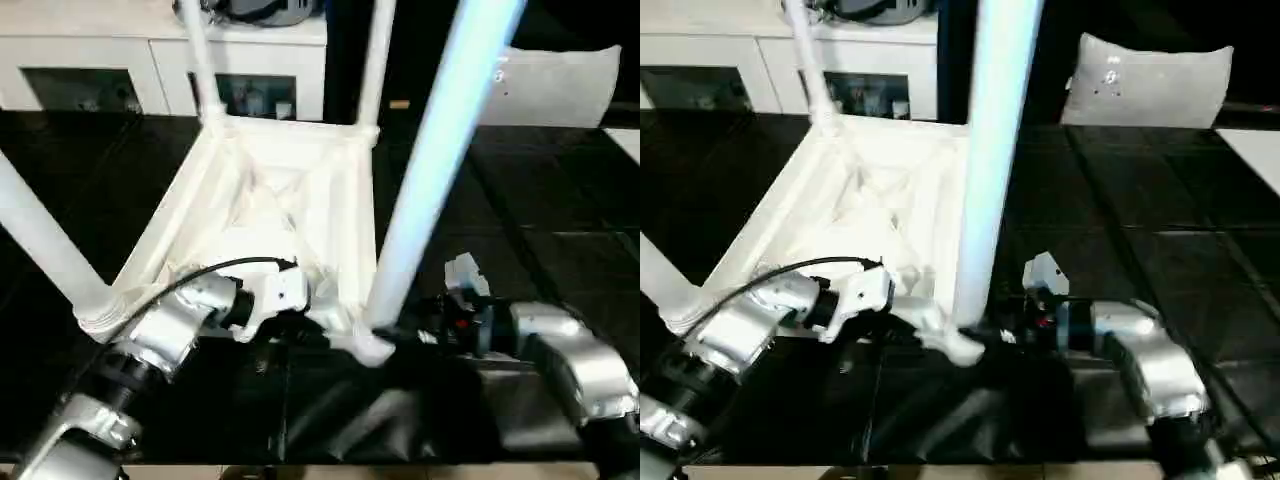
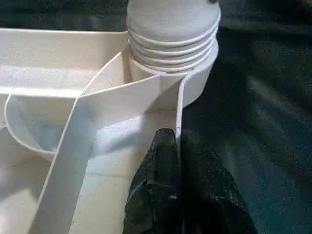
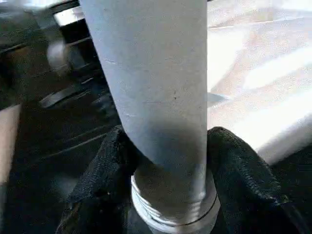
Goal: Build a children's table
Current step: Rotate leg to tighten
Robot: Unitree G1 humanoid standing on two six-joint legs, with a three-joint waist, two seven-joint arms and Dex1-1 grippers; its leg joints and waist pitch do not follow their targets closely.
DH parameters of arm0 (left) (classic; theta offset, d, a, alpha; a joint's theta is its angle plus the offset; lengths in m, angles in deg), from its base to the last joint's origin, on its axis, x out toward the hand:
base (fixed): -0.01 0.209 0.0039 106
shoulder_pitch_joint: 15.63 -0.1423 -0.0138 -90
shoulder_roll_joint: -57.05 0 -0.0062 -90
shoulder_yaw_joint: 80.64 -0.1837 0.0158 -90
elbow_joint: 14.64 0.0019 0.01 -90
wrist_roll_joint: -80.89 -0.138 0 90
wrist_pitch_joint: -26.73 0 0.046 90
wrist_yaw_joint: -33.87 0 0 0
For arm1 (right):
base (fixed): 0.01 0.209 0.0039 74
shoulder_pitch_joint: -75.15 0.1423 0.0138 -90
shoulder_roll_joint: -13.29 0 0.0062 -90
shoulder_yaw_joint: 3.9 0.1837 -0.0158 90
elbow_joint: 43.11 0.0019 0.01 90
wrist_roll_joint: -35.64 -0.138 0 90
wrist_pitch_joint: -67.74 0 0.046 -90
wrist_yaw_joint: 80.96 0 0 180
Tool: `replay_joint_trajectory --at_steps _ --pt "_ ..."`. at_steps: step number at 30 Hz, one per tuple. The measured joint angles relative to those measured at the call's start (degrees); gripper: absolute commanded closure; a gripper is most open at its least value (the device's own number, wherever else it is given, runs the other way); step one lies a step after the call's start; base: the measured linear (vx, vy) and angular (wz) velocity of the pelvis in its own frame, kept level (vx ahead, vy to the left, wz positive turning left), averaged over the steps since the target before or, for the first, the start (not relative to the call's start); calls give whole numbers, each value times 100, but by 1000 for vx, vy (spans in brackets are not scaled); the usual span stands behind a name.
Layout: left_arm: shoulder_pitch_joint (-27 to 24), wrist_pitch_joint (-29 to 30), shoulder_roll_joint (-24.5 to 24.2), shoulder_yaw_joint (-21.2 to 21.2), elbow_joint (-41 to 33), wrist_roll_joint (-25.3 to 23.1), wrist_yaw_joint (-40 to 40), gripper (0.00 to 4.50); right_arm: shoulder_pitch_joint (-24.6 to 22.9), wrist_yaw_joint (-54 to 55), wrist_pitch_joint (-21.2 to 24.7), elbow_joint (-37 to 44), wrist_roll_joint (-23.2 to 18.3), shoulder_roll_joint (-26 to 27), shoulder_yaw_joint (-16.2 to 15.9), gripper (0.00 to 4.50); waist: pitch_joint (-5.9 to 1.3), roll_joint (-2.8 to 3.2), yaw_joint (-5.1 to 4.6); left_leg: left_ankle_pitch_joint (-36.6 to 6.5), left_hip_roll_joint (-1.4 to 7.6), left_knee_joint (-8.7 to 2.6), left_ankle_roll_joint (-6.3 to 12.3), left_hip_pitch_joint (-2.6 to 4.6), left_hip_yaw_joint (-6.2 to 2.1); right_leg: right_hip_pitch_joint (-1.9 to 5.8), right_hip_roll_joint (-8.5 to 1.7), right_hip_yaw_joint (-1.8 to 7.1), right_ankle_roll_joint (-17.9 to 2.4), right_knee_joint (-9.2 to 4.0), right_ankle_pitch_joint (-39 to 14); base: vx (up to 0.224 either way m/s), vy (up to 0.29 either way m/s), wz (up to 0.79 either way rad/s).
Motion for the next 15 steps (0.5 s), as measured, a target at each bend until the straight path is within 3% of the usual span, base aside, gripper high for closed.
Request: replay_joint_trajectory --at_steps 4,10,12,13,15 --pt "-41 906 550 171 -256 -290 1006 450 -71 1467 257 193 334 693 291 253 -1 2 -171 2 0 -7 -5 15 -2 -13 0 -1 7 -6 -4 0 0 0" --pt "4 1526 1164 180 -348 -617 2142 450 85 3041 399 187 765 1417 410 254 1 -1 -270 6 0 -18 -12 16 -18 -47 5 -12 15 -39 -9 0 0 0" --pt "75 1628 1449 179 -230 -710 2456 450 121 3263 405 168 848 1439 461 254 -3 6 -288 6 -2 -33 -11 13 -20 -38 6 -16 15 -97 -9 0 0 0" --pt "110 1663 1535 167 -190 -747 2538 450 125 3307 413 167 856 1439 502 199 -3 6 -286 6 -5 -35 -11 7 -19 -35 6 -14 15 -116 -8 0 0 0" --pt "123 1708 1589 142 -190 -753 2626 450 115 3346 456 189 848 1490 567 186 -5 10 -286 5 -12 -35 -10 3 -16 -37 6 -6 13 -143 -7 0 0 0"
